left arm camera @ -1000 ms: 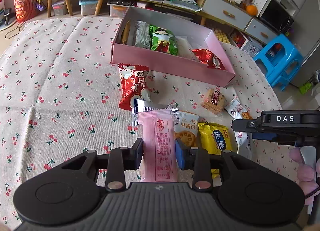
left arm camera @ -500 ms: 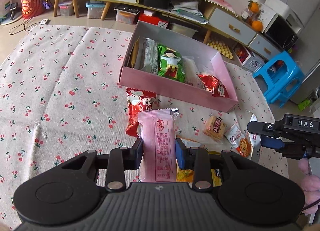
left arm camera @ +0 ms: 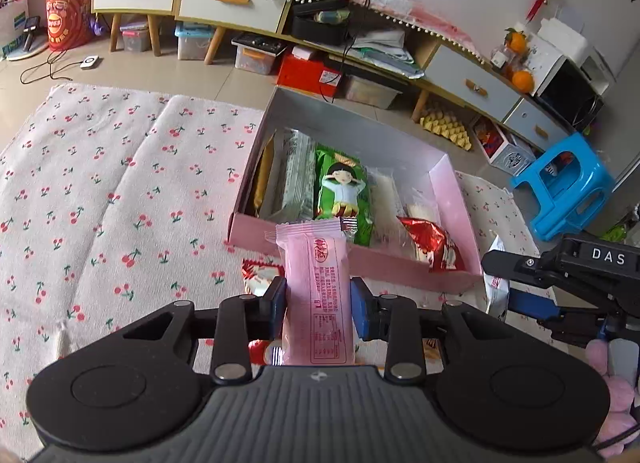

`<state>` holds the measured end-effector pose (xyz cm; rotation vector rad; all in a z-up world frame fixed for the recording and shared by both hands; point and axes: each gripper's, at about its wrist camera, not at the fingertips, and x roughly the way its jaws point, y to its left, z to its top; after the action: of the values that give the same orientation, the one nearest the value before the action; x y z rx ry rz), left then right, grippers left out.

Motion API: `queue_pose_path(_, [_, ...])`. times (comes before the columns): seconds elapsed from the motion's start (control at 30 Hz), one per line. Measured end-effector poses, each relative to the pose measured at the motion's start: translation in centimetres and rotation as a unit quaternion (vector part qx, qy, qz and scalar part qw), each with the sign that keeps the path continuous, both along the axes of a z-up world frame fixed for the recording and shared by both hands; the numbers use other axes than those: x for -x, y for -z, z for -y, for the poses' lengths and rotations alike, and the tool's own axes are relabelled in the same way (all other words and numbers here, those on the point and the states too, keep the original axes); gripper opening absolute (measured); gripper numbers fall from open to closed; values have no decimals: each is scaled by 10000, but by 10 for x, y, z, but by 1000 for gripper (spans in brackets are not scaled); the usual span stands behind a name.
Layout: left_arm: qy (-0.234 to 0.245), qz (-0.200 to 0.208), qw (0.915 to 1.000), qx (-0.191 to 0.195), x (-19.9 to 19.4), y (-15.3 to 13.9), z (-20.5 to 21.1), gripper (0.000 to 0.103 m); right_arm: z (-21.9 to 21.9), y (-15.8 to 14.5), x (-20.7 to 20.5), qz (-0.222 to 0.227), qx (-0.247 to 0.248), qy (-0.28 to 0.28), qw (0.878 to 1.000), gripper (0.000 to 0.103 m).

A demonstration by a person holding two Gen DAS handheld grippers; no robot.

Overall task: Organize snacks
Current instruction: 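Carry both held snacks over the pink box, then open both tools to drop the snacks into the box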

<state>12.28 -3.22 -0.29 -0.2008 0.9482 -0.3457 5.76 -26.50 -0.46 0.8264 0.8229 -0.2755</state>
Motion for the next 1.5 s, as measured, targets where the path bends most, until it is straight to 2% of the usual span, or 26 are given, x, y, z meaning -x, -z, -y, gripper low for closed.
queue_pose_path(0.13, [88,147,9998,113,-23,-2,5,31,8,6,-14,-1,-182,190,9997,48])
queue_pose_path(0.37, [35,195,9997,152,-65,-2,19,31,32,5,-52,134,8,286,9995,48])
queue_pose_path(0.63, [478,189,9977,443,-101,12,57,31,55,19,-102,270,375,-47,9989,48])
queue_pose_path(0.87, [652,14,9962,574,-122,32,72,31,69,28,-121,467,499,-273,9973,49])
queue_pose_path(1.0, [692,69,9960,557,-123,34,73,32,70,29,-127,509,701,-353,9956,51])
queue_pose_path(1.07, [700,110,9957,603,-123,34,73,36,71,30,-126,562,699,-311,9955,52])
queue_pose_path(1.13, [689,147,9956,624,-122,34,72,49,73,32,-126,585,637,-269,9959,55])
queue_pose_path(1.23, [676,199,9956,614,-120,33,71,62,75,32,-124,586,597,-238,9962,63])
queue_pose_path(1.27, [684,201,9955,625,-120,32,71,63,75,31,-123,596,602,-234,9961,68])
queue_pose_path(1.33, [680,216,9955,619,-119,29,73,72,75,27,-121,623,641,-229,9957,69])
queue_pose_path(1.43, [679,265,9956,594,-118,24,74,75,74,21,-118,636,719,-235,9951,71])
queue_pose_path(1.5, [659,277,9956,604,-115,20,73,81,73,16,-114,648,767,-224,9947,76])
